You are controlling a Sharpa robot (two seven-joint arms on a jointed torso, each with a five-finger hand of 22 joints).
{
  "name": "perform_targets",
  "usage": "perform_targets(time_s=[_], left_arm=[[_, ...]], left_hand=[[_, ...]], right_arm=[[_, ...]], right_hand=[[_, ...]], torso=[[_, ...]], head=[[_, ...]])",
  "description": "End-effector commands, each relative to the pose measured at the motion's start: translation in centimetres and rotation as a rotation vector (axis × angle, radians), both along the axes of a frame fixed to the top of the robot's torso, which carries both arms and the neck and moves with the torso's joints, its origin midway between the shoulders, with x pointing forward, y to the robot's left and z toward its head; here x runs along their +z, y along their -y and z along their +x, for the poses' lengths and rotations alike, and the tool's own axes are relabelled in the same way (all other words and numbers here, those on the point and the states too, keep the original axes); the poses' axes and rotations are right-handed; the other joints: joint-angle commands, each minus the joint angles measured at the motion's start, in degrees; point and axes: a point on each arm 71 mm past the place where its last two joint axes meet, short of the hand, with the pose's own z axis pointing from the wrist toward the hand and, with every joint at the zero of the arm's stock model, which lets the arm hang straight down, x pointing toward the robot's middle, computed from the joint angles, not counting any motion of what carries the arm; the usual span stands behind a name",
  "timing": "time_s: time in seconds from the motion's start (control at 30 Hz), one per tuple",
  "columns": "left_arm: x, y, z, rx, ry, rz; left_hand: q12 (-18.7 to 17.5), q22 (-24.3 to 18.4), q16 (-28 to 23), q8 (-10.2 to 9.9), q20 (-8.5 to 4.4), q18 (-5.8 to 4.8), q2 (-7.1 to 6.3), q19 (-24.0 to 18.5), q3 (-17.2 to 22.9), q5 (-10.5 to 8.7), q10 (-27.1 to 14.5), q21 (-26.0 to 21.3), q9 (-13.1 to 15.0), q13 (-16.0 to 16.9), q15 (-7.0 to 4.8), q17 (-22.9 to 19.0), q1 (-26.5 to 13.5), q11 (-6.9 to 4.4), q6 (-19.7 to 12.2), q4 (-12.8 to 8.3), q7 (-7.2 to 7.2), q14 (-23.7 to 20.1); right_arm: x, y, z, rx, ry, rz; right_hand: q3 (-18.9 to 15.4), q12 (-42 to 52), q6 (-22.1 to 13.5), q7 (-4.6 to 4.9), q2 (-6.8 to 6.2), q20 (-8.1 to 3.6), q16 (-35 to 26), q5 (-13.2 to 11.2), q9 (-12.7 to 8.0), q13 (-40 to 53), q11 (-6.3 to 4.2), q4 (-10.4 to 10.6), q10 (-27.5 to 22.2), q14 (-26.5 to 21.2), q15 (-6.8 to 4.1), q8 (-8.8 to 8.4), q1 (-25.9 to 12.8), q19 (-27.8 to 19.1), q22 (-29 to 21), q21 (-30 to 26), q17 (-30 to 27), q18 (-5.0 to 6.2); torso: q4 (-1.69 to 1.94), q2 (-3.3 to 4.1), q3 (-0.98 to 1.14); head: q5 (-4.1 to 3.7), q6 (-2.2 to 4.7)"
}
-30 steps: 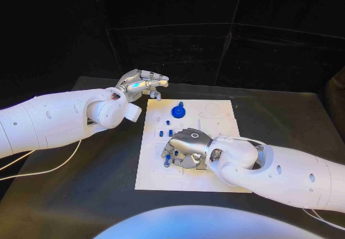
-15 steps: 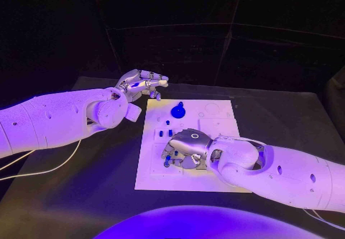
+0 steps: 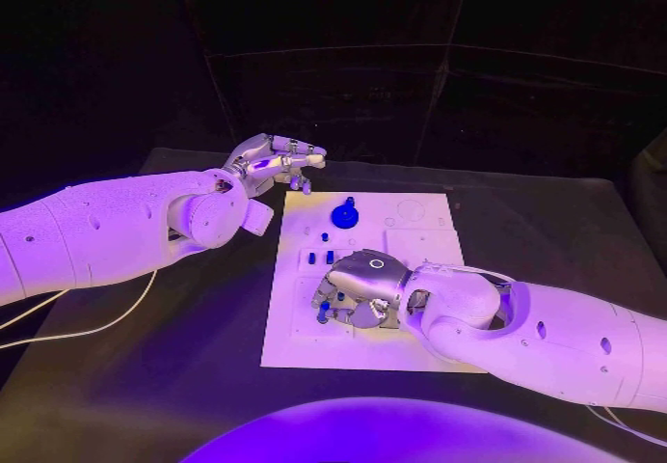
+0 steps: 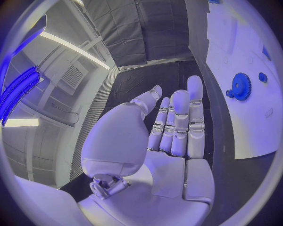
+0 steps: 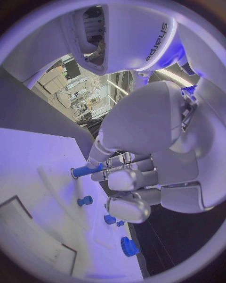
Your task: Assemble the parts on the task board
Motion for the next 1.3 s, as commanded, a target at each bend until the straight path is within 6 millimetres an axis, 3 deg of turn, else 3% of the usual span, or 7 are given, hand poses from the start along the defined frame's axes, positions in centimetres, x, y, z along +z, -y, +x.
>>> perform_targets(time_s=[0.03, 1.3], left_arm=[[0.12, 0.11, 0.0, -0.01, 0.001, -0.009], [0.09, 0.14, 0.07, -0.01, -0.001, -0.008]], left_hand=[[0.28, -0.06, -0.19, 0.27, 0.24, 0.25, 0.41, 0.23, 0.11, 0.09, -0.15, -0.37, 0.05, -0.06, 0.15, -0.09, -0.01, 0.19, -0.22, 0.13, 0.08, -0.41], [0.28, -0.06, -0.19, 0.27, 0.24, 0.25, 0.41, 0.23, 0.11, 0.09, -0.15, -0.37, 0.05, -0.06, 0.15, -0.09, -0.01, 0.19, -0.22, 0.13, 0.08, -0.41]], right_arm=[[0.15, -0.08, -0.11, 0.01, 0.007, 0.007], [-0.48, -0.26, 0.17, 0.001, 0.003, -0.065]], right_hand=[[0.4, -0.36, 0.37, 0.1, -0.25, 0.17, 0.36, 0.34, 0.05, 0.05, -0.09, 0.0, 0.41, 0.34, 0.14, 0.32, -0.18, 0.33, 0.05, 0.38, 0.05, -1.03], [0.64, -0.84, 0.13, 0.14, -0.63, 0.22, 0.08, -0.23, -0.01, 0.0, -0.01, -0.28, 0.29, 0.13, 0.21, 0.17, -1.22, -0.1, -0.35, 0.16, -0.58, -0.92]], torso=[[0.02, 0.0, -0.03], [0.03, 0.02, -0.02]], head=[[0.02, -0.05], [0.03, -0.05]])
